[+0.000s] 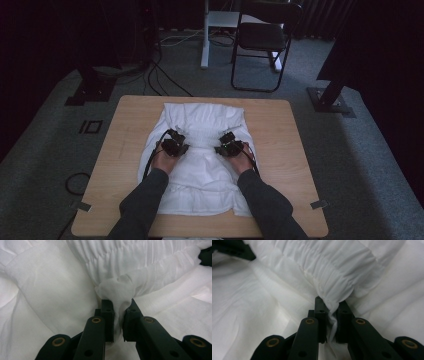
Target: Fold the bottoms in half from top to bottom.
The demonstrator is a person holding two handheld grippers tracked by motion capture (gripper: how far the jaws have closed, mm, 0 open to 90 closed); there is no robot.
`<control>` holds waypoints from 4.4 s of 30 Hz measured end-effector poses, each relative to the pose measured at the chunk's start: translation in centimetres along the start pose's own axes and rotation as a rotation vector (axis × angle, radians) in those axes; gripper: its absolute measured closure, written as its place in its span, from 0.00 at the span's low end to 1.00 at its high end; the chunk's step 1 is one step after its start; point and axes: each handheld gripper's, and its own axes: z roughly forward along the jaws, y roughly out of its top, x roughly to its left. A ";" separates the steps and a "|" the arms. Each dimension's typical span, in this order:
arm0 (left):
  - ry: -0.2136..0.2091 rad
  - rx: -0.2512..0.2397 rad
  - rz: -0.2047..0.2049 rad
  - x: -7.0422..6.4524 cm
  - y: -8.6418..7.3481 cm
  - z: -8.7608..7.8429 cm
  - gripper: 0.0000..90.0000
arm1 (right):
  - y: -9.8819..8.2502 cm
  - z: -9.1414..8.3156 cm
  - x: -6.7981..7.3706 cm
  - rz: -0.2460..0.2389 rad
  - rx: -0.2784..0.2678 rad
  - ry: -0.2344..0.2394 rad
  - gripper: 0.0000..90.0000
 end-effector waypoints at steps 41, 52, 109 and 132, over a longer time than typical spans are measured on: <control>-0.172 -0.195 0.018 -3.5 -3.6 -7.6 0.91 | -2.6 -9.9 2.2 -0.157 -0.182 0.049 0.92; -0.214 -0.171 -0.053 -2.7 -5.6 -6.7 0.60 | -5.5 -6.0 1.9 -0.092 -0.066 0.098 0.57; -0.184 -0.209 -0.013 -1.8 -4.4 -6.9 0.68 | -5.1 -7.7 2.9 -0.172 -0.152 0.104 0.65; -0.132 -0.148 -0.105 0.8 -4.5 -1.4 0.64 | -3.3 -1.7 -2.5 -0.039 -0.115 -0.074 0.60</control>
